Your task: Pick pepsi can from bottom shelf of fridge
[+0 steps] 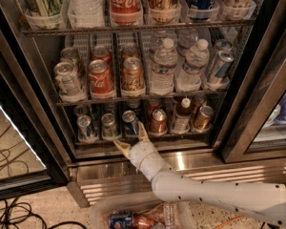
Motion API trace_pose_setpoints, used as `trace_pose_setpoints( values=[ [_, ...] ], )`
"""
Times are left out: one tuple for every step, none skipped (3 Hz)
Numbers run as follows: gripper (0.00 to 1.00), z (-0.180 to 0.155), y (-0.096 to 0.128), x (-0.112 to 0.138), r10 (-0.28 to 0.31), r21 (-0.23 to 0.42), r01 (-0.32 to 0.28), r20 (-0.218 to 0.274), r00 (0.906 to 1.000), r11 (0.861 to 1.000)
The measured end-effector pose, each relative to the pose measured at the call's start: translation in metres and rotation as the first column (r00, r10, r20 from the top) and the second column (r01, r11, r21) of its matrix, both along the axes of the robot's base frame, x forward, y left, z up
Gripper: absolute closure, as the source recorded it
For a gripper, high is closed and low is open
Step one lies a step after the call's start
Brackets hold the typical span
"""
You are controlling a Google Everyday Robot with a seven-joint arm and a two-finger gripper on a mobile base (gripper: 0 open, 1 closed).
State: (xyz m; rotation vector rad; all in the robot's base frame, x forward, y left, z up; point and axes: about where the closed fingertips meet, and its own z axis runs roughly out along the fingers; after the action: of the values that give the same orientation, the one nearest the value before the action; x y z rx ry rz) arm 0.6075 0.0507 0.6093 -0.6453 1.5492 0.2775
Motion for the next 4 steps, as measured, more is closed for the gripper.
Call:
trace_pose_setpoints(
  values=[
    [0.26, -0.005, -0.001, 0.005, -0.032, 0.004, 0.032, 0.005, 0.9995, 0.999],
    [0.25, -0.015, -0.007, 0.011, -0.088, 0.006, 0.088, -0.02, 0.9959, 0.996],
    [0.26, -0.024, -0.017, 0.023, -0.154, 0.021, 0.156, -0.05, 0.9868, 0.988],
    [0.28, -0.023, -0.03, 0.037, -0.221, 0.044, 0.224, -0.052, 0.9738, 0.974]
  ],
)
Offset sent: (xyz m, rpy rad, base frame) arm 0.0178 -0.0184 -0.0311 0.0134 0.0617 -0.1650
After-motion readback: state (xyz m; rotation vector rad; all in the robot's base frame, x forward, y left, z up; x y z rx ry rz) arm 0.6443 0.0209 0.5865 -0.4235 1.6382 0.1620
